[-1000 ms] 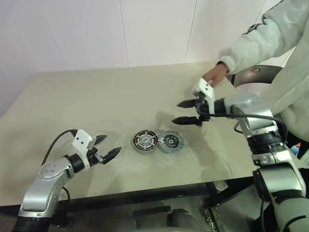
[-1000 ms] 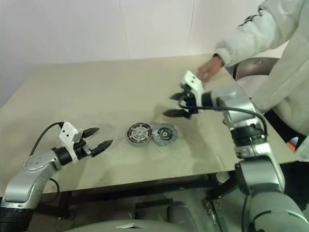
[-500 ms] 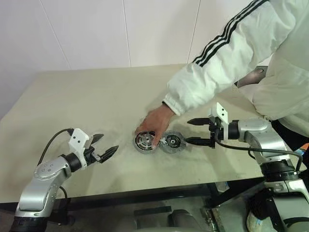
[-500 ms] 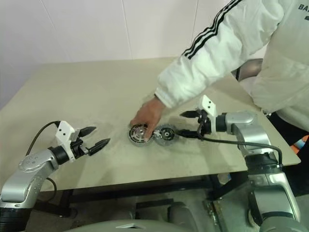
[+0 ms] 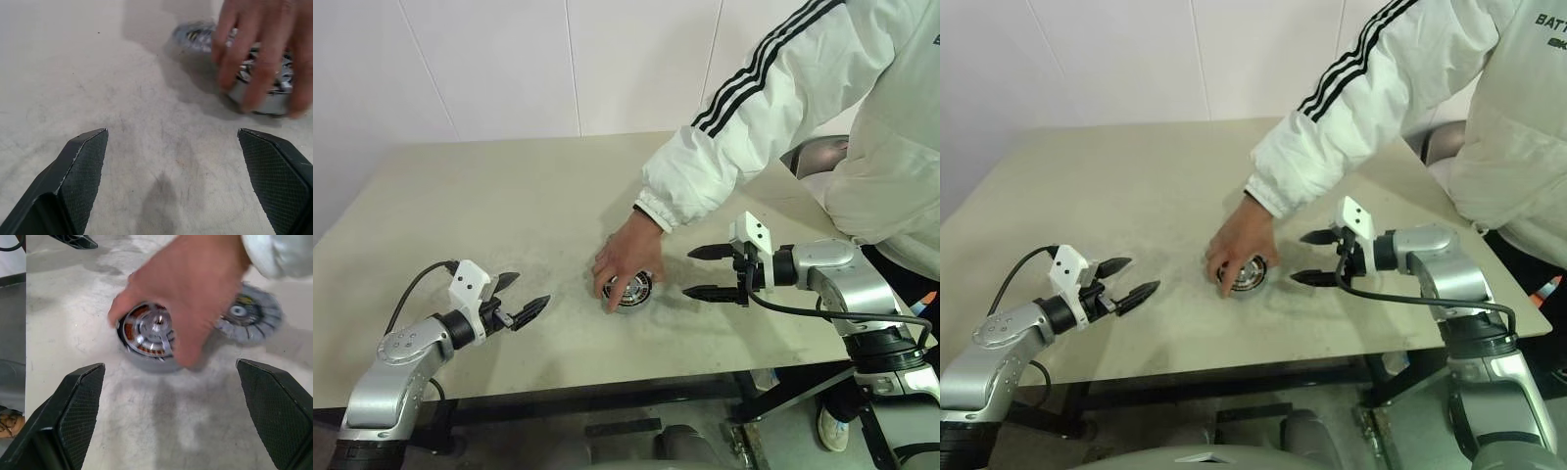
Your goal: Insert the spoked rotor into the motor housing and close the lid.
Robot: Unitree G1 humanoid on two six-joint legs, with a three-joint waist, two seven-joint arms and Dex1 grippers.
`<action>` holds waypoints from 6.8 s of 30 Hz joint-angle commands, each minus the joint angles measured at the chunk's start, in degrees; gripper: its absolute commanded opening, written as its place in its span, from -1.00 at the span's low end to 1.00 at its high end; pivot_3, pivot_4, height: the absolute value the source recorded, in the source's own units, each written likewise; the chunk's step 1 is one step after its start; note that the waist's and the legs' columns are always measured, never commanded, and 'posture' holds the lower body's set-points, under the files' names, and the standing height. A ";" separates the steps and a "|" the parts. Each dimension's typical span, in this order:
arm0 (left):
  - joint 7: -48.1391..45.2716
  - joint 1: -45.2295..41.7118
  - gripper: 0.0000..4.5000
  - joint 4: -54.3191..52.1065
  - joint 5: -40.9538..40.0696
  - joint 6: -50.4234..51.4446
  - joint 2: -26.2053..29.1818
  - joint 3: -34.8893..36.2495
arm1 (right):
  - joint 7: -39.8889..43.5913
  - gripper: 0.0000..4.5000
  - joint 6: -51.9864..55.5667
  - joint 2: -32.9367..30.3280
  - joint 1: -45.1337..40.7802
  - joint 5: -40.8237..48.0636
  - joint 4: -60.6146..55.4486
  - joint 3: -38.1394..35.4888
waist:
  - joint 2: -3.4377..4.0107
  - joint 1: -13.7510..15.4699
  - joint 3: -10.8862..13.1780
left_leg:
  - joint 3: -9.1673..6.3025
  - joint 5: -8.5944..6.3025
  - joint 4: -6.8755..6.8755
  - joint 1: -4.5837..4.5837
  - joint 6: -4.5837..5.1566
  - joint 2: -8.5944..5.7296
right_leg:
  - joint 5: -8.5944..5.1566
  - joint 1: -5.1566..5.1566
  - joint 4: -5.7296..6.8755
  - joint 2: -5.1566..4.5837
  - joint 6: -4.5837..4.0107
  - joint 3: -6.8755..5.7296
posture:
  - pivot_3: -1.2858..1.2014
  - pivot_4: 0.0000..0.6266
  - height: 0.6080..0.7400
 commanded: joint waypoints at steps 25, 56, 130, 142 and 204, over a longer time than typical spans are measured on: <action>-2.88 -0.10 1.00 -3.19 -0.99 -1.62 -0.06 0.41 | 6.58 1.00 -6.31 2.02 -16.88 -11.97 2.63 18.40 | -0.02 0.95 -0.02 | 0.04 0.00 0.02 0.08 0.00 0.02 | 0.01 0.04 0.02 0.03 -0.01 -0.01 | 0.03 -1.00 1.00; -3.07 -1.52 1.00 -3.04 -0.63 -2.30 -0.31 0.37 | 11.64 1.00 -51.05 10.30 -26.86 -34.66 27.82 31.95 | -0.02 0.72 -0.02 | 0.01 0.01 0.02 0.28 -0.02 0.00 | 0.02 0.13 0.13 0.01 -0.05 0.05 | 0.03 -1.00 1.00; -0.63 -2.75 1.00 -1.55 0.52 -2.04 -0.90 -0.65 | -13.28 0.98 28.30 18.24 -30.28 -12.82 9.76 9.51 | -0.04 0.78 -0.04 | 0.00 0.02 -0.02 0.46 -0.06 -0.03 | 0.00 0.14 0.37 0.03 -0.08 0.00 | 0.03 -1.00 1.00; -1.49 -3.55 1.00 -0.18 0.60 -2.45 -0.52 -0.63 | -27.44 0.27 3.47 11.48 -20.04 -14.40 26.36 -1.19 | -0.01 0.39 -0.02 | 0.10 0.02 -0.20 0.21 -0.04 -0.02 | 0.01 -0.06 0.12 0.01 -0.07 0.06 | 0.03 -1.00 1.00; -0.76 -1.84 1.00 -0.59 0.50 -2.61 0.50 3.16 | -18.46 -0.99 -2.40 25.77 -3.75 -1.80 11.60 3.60 | 0.00 -0.75 -0.01 | 0.06 0.02 -0.11 0.46 -0.04 0.02 | 0.01 0.17 0.29 0.05 -0.05 0.09 | 0.03 -1.00 1.00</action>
